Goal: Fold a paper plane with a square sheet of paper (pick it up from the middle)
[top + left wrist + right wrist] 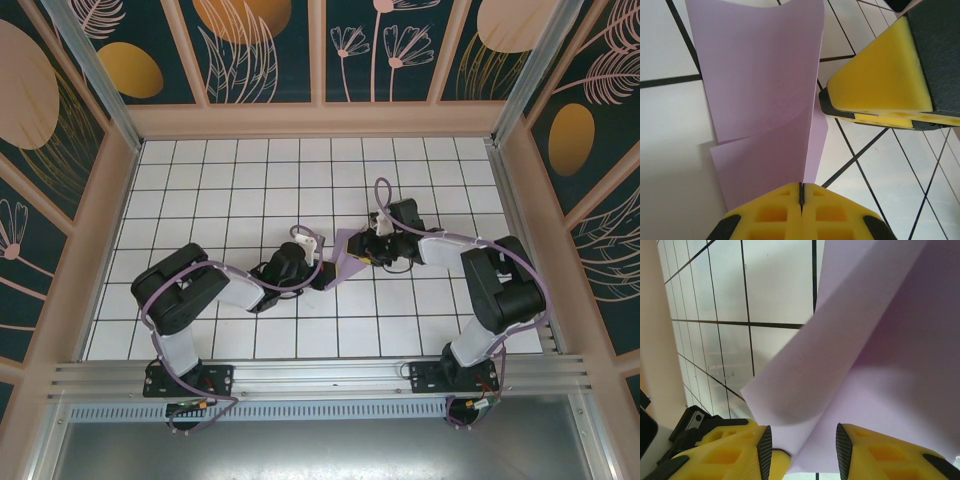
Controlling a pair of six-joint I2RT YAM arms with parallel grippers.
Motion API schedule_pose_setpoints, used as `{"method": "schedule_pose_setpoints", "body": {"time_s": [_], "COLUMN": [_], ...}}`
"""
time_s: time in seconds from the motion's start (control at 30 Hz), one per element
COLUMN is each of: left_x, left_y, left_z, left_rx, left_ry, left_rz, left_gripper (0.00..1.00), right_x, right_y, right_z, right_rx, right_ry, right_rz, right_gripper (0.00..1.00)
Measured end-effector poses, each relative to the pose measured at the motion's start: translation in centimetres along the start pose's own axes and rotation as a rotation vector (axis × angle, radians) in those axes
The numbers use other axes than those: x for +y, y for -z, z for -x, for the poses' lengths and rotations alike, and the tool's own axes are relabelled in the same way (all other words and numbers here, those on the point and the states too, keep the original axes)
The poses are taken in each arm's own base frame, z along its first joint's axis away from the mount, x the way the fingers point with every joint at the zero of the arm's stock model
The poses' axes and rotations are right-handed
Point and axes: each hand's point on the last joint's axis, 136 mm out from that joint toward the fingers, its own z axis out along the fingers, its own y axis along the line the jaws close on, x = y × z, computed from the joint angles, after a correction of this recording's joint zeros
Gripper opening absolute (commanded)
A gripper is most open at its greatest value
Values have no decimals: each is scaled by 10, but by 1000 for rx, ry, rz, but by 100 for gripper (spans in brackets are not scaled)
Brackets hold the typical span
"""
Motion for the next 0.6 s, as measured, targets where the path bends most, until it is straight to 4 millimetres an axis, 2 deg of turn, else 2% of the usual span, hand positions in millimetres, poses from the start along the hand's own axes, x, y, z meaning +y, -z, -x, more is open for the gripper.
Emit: {"method": "schedule_pose_setpoints", "body": {"time_s": [0.17, 0.6], "left_x": [3, 5], "left_y": [-2, 5], "left_z": [-4, 0], "left_rx": [24, -2], "left_ry": [62, 165], "left_rz": [-8, -49], "left_gripper": [0, 0], "right_x": [-2, -12], "right_y": [-3, -11], "right_z": [1, -1], "right_rx": [-1, 16], "right_ry": [3, -1], "right_rz": [1, -17], "right_gripper": [43, 43]}}
